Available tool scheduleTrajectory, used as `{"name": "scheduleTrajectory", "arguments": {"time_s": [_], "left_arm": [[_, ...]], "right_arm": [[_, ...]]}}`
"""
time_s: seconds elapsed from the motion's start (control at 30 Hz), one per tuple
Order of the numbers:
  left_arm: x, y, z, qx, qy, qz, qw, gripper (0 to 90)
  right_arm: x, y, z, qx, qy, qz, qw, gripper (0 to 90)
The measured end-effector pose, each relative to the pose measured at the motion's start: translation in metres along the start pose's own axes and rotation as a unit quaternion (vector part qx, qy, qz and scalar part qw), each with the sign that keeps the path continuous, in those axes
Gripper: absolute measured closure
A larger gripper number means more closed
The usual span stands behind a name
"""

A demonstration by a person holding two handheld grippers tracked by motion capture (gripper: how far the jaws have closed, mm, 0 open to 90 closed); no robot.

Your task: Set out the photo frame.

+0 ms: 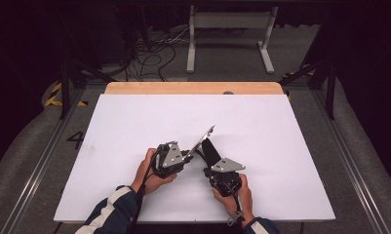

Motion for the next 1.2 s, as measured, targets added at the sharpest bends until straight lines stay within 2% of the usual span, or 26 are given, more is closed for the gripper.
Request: {"name": "scheduleTrajectory", "arguments": {"time_s": [0.4,0.53,0.67,0.83,0.9,1.1,1.2], "left_arm": [[0.004,0.002,0.001,-0.01,-0.005,-0.004,0.9999,76.1],[0.004,0.003,0.002,-0.017,-0.004,-0.009,0.9998,75.4],[0.004,0.005,0.002,-0.019,-0.003,-0.01,0.9998,74.8],[0.004,0.005,0.003,-0.017,-0.002,-0.011,0.9998,74.3],[0.005,0.005,0.003,-0.015,-0.001,-0.011,0.9998,74.7],[0.005,0.007,0.004,-0.01,0.001,-0.013,0.9999,73.6],[0.005,0.008,0.004,-0.004,0.004,-0.014,0.9999,73.4]], "right_arm": [[0.0,0.002,-0.001,0.002,-0.003,0.0,1.0,90.0],[0.0,0.005,0.0,0.008,-0.008,-0.005,0.9999,90.0],[-0.003,0.009,-0.002,0.003,-0.012,-0.004,0.9999,90.0],[-0.002,0.012,-0.001,0.005,-0.015,-0.002,0.9999,90.0],[-0.002,0.015,-0.001,0.011,-0.012,0.011,0.9998,90.0],[-0.001,0.022,0.0,0.018,-0.011,0.014,0.9997,90.0],[-0.001,0.023,0.0,0.031,-0.017,0.014,0.9993,90.0]]}}
Point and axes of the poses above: each handheld gripper's, and its own axes: x roughly backward along the jaws, z roughly out of its top, y roughly to its right, the point moved 6 cm from there along -x, roughly forward along the jaws, and after that the axes turned 7 degrees about z, right-handed, at the moved point
